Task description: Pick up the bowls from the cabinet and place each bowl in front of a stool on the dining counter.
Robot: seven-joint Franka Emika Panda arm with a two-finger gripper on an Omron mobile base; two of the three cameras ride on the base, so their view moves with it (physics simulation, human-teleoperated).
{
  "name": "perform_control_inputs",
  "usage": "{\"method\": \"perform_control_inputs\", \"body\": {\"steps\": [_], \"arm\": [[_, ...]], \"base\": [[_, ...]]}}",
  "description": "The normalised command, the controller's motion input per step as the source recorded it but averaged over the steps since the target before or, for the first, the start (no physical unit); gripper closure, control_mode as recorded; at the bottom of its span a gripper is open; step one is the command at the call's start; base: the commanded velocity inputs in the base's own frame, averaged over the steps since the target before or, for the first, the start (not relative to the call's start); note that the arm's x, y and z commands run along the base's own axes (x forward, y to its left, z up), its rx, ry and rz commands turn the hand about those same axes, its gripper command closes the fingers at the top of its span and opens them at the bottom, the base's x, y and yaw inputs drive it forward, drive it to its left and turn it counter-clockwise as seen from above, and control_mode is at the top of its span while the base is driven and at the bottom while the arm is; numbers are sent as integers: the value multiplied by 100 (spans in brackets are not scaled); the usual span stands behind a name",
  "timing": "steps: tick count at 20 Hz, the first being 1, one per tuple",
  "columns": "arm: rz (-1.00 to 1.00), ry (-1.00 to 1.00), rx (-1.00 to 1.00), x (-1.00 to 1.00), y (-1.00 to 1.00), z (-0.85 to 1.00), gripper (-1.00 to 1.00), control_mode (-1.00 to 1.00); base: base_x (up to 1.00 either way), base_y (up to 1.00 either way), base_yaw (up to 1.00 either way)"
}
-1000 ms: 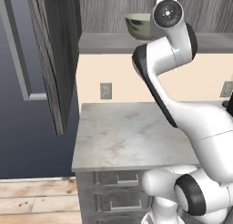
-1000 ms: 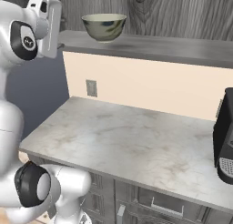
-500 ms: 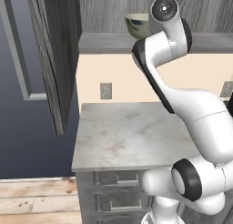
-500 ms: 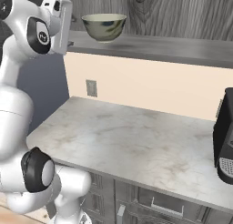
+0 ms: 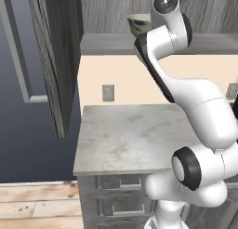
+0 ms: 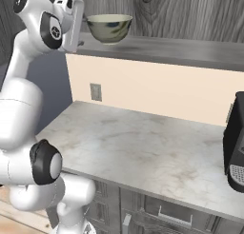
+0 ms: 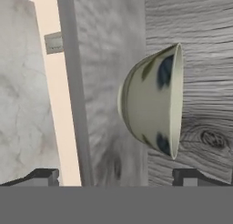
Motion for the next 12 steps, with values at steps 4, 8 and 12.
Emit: {"method": "perform_control_inputs", "body": {"steps": [4,8,12], "arm": [[0,0,0,32,0,0,-100,-100],[0,0,0,32,0,0,-100,-100],[0,1,0,30,0,0,-100,-100]], "base": [[0,0,0],[0,0,0],[0,0,0]]}}
